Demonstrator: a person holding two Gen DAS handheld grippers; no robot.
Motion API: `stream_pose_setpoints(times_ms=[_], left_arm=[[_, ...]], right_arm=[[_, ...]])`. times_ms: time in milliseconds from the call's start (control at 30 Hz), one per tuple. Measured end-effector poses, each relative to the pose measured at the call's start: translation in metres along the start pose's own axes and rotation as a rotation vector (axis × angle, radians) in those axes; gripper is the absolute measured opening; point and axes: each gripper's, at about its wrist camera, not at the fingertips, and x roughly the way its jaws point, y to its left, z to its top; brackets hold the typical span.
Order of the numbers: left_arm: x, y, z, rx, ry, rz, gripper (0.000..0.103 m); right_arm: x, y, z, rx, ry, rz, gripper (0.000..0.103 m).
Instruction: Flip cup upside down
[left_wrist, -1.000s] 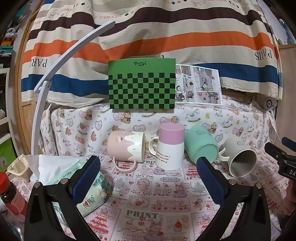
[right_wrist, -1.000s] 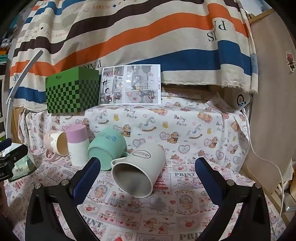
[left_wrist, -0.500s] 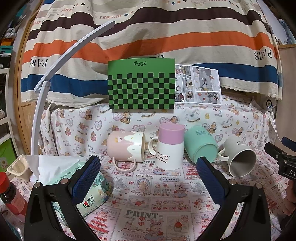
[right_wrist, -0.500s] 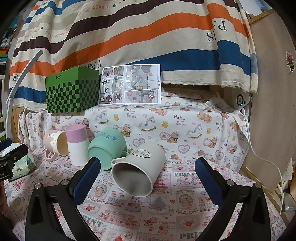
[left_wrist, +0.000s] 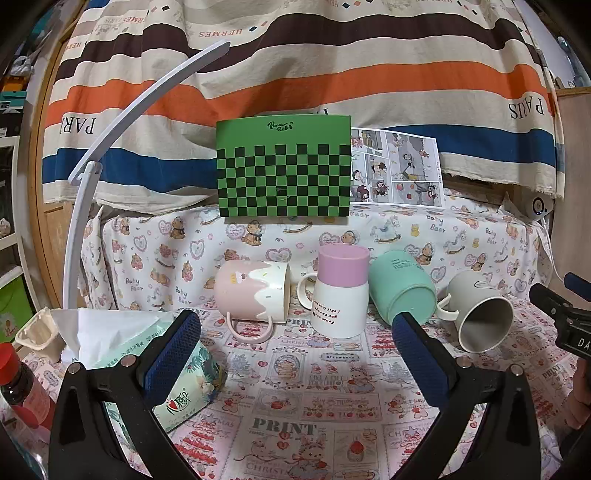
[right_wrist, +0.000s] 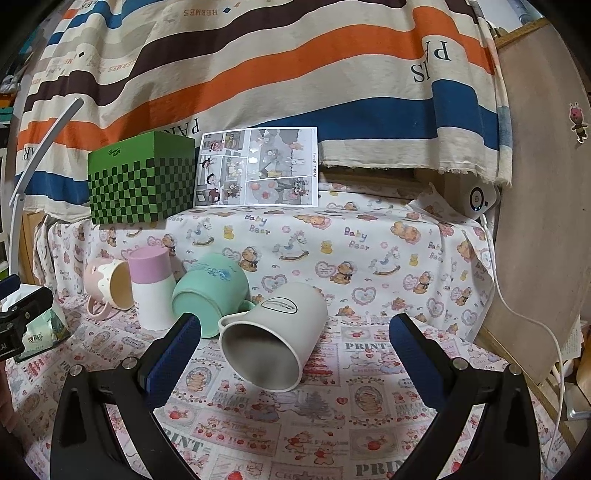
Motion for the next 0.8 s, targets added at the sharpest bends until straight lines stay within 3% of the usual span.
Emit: stream_pose_setpoints(times_ms=[800], left_arm=[[0.0001,-0.0001,-0.0006,0.01,0.003,-0.008,0.103]], right_arm=[[-0.0008,-0.0007,-0.0004,-0.005,0.001,-0.002,0.103]])
